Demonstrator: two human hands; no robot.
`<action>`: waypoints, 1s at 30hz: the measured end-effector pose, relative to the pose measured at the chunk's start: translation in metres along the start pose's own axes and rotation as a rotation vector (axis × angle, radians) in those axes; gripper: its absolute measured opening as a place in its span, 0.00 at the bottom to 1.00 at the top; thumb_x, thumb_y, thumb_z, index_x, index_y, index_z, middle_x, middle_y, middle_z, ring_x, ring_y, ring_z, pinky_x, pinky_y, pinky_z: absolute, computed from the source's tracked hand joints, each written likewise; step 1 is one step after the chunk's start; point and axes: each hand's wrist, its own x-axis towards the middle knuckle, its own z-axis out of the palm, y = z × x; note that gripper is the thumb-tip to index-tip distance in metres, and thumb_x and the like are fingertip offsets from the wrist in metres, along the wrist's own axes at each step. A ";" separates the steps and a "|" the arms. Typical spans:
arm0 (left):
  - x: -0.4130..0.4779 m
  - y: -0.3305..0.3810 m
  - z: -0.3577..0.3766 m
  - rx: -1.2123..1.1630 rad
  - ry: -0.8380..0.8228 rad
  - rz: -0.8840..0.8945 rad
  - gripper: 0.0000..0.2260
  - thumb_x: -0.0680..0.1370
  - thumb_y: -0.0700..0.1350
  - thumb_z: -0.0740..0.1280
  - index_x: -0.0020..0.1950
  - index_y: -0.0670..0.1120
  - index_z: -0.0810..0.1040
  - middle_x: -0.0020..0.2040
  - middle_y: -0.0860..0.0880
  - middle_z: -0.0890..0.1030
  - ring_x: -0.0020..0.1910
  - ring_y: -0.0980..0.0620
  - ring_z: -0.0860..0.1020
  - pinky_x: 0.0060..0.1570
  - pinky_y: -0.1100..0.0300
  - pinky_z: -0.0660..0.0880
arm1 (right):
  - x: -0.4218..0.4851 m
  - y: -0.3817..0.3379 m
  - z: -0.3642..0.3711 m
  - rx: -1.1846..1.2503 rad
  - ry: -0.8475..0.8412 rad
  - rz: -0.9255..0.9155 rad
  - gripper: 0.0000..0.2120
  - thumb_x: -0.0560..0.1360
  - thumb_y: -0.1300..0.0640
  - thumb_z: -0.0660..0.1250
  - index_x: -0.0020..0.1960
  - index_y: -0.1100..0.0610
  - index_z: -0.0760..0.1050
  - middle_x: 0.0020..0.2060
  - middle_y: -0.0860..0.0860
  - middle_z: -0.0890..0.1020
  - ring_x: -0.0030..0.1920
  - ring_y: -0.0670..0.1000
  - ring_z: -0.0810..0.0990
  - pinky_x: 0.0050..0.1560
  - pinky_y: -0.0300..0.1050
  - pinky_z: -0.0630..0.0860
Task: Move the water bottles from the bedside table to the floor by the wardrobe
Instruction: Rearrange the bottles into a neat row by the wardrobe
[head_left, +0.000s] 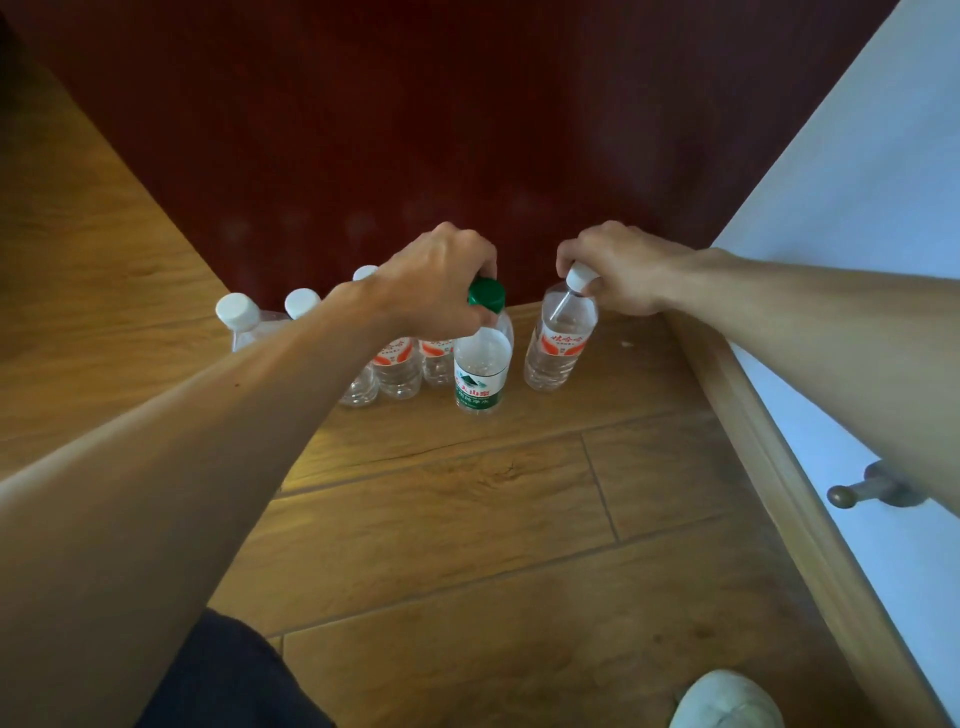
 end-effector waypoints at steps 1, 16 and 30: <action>-0.002 -0.001 -0.003 0.002 0.003 0.002 0.13 0.69 0.45 0.75 0.50 0.42 0.81 0.40 0.49 0.81 0.38 0.51 0.80 0.40 0.49 0.81 | 0.002 -0.004 -0.001 -0.009 0.002 -0.008 0.12 0.76 0.64 0.67 0.52 0.47 0.74 0.47 0.47 0.75 0.45 0.52 0.78 0.45 0.52 0.80; -0.031 -0.022 -0.027 -0.014 -0.023 -0.014 0.12 0.67 0.44 0.77 0.46 0.43 0.81 0.39 0.49 0.81 0.38 0.51 0.80 0.40 0.49 0.80 | 0.027 -0.045 0.001 -0.093 -0.036 -0.120 0.16 0.73 0.69 0.67 0.52 0.49 0.75 0.50 0.51 0.76 0.46 0.54 0.78 0.42 0.49 0.76; -0.038 -0.035 -0.025 0.052 -0.084 -0.046 0.12 0.66 0.47 0.78 0.44 0.49 0.78 0.43 0.50 0.82 0.38 0.52 0.80 0.41 0.52 0.80 | 0.054 -0.073 0.009 -0.109 -0.002 -0.109 0.16 0.74 0.61 0.68 0.61 0.52 0.77 0.56 0.56 0.80 0.55 0.59 0.80 0.51 0.52 0.78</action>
